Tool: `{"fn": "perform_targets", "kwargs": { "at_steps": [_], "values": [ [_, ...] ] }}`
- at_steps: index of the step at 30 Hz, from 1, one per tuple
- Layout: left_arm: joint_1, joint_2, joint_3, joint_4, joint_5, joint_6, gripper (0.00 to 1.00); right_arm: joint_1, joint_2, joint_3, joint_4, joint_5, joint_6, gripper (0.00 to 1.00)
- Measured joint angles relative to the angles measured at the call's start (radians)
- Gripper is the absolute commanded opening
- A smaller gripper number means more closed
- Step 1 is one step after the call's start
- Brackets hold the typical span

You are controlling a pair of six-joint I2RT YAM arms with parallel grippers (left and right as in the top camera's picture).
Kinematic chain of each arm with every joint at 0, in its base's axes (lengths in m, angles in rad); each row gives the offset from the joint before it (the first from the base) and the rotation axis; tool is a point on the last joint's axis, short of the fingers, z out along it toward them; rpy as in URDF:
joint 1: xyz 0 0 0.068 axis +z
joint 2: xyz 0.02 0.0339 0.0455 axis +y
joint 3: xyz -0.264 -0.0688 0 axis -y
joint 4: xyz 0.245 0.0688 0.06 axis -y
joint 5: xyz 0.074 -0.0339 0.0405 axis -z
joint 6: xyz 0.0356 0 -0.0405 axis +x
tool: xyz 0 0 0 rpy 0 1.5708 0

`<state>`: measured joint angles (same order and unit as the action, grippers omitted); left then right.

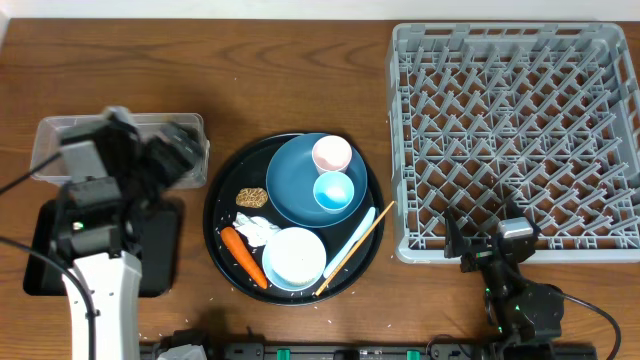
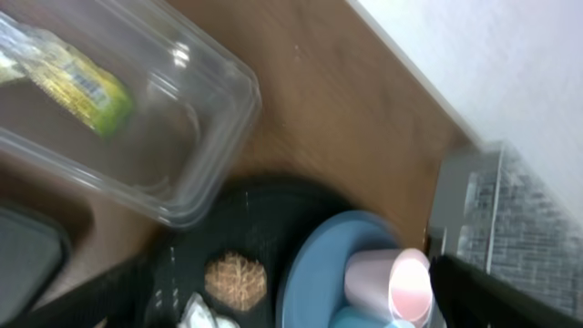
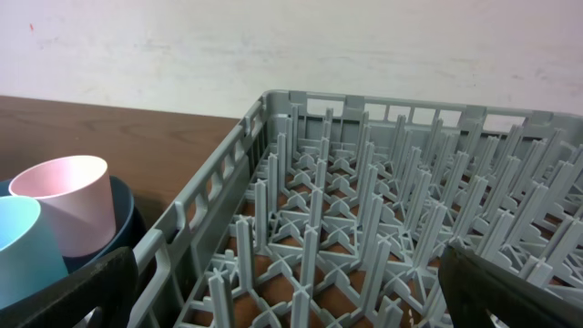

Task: Sort waste into correct bins and load items into the dishwasher rack
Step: 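Carry the wrapper left and drop it into the clear plastic bin, then reach the left gripper down to the crumpled white tissue and grasp it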

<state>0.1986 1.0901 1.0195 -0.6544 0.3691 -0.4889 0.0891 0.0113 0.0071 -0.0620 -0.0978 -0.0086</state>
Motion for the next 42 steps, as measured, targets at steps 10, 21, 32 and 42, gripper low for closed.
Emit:
{"fn": "perform_targets", "kwargs": {
  "at_steps": [10,21,32,42],
  "values": [
    [-0.2,0.023,0.0,-0.29,-0.007,0.052,0.59,0.0,0.0,0.0,0.0,0.0,0.0,0.99],
    [-0.358,0.06,-0.105,-0.275,-0.18,0.018,0.59,0.0,0.0,0.0,0.0,0.0,0.0,0.99],
    [-0.384,0.219,-0.193,-0.144,-0.212,-0.016,0.59,0.0,0.0,0.0,0.0,0.0,0.0,0.99],
    [-0.384,0.375,-0.195,-0.096,-0.212,-0.039,0.59,0.0,0.0,0.0,0.0,0.0,0.0,0.99]
  ]
}}
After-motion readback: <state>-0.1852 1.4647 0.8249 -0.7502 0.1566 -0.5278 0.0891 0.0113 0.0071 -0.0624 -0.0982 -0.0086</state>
